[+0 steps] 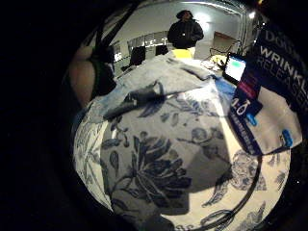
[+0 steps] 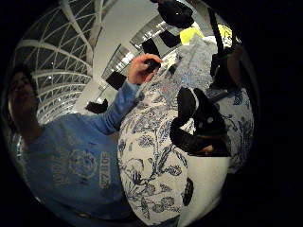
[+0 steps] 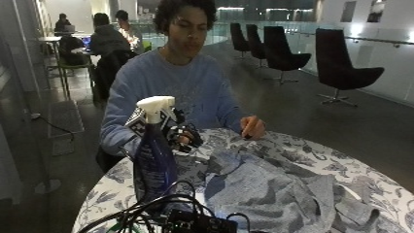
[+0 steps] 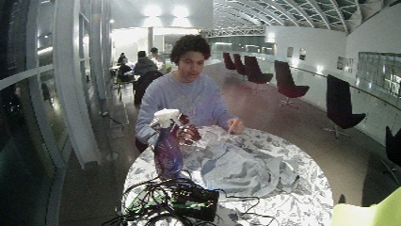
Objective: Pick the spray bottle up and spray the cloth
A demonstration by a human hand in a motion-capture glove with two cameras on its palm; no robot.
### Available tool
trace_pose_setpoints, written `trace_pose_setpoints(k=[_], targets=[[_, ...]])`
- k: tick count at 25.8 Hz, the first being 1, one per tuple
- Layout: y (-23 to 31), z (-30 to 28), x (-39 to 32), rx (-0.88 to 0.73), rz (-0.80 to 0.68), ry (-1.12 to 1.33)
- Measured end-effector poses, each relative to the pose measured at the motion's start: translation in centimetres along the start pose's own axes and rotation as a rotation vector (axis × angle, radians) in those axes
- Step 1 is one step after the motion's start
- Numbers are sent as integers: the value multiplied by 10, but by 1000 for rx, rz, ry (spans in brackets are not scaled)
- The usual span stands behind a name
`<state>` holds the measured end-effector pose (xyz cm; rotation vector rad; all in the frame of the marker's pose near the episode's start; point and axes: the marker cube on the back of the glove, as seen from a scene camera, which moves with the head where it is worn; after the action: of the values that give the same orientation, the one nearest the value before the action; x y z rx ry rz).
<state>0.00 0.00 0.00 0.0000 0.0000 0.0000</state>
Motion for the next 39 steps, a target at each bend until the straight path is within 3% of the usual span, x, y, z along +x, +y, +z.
trace_pose_setpoints(k=[11, 14, 18, 27, 32, 39], targets=[[-2, -20, 5, 73, 37, -3], [-2, -56, 18, 209, 141, -14], [-7, -97, 53, 326, 401, -71], [-19, -100, 129, 334, 636, -184], [-28, -77, 151, 272, 649, -260], [-33, -59, 162, 245, 597, -114]])
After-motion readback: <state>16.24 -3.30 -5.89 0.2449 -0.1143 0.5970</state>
